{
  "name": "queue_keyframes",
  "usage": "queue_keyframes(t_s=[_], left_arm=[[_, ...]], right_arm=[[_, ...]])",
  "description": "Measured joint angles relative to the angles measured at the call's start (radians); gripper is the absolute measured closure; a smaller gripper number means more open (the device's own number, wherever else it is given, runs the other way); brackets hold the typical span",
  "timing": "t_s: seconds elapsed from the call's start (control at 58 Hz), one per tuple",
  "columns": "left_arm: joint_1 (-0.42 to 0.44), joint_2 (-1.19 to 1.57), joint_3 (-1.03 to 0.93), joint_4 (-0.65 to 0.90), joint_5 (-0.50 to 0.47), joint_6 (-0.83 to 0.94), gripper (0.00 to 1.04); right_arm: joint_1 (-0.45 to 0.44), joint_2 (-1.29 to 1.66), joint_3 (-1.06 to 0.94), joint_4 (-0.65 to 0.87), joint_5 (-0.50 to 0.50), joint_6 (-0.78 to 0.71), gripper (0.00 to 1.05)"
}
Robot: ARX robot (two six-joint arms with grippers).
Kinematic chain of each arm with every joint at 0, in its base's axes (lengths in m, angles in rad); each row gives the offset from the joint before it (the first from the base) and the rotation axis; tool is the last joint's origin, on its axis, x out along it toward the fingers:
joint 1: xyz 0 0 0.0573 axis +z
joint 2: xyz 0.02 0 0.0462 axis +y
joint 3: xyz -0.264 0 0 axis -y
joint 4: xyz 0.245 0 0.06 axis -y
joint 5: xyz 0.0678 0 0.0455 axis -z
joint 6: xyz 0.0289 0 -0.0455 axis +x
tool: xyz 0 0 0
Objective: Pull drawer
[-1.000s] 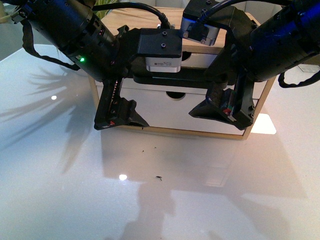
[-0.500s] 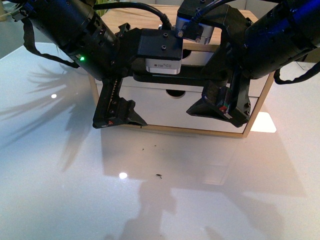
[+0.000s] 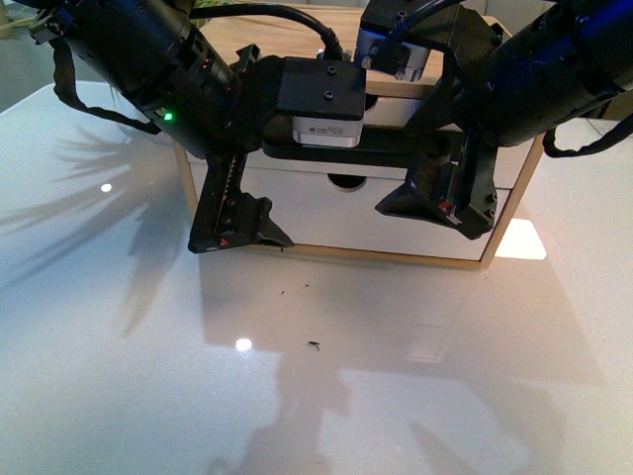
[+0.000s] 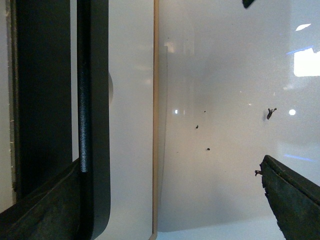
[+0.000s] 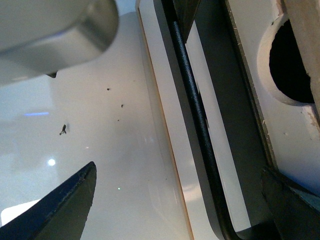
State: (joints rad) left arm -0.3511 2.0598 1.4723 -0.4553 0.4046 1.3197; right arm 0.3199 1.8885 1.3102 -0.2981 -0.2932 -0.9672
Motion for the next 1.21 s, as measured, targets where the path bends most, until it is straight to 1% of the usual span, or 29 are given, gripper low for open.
queue_keyframes(t_s=[0.121, 0.224, 0.31, 0.414, 0.483, 0.776, 1.086, 1.207], left_arm=[[-0.002, 0.0, 0.0, 0.0, -0.005, -0.002, 0.07], [-0.003, 0.002, 0.0, 0.0, -0.006, 0.003, 0.07], [-0.006, 0.004, 0.0, 0.0, -0.011, 0.003, 0.07], [-0.007, 0.004, 0.0, -0.001, -0.008, -0.003, 0.07], [-0.008, 0.005, 0.0, -0.002, -0.01, -0.001, 0.07], [-0.01, 0.008, 0.003, -0.006, -0.015, -0.003, 0.07], [-0.019, 0.009, -0.012, 0.011, -0.023, -0.007, 0.07], [-0.021, 0.006, -0.025, 0.008, -0.031, 0.014, 0.07]], right_arm=[[-0.008, 0.004, -0.001, -0.005, 0.0, -0.01, 0.09], [-0.015, 0.005, -0.001, -0.04, 0.0, -0.016, 0.09], [-0.018, 0.009, -0.002, -0.026, 0.001, -0.021, 0.09], [-0.022, 0.015, -0.001, -0.032, -0.05, 0.012, 0.09], [-0.027, 0.023, -0.001, -0.042, -0.065, 0.029, 0.09], [-0.042, 0.031, 0.005, -0.064, -0.05, 0.027, 0.09], [-0.046, 0.039, -0.002, -0.058, -0.07, 0.023, 0.09], [-0.046, 0.039, -0.002, -0.1, -0.073, 0.0, 0.09]])
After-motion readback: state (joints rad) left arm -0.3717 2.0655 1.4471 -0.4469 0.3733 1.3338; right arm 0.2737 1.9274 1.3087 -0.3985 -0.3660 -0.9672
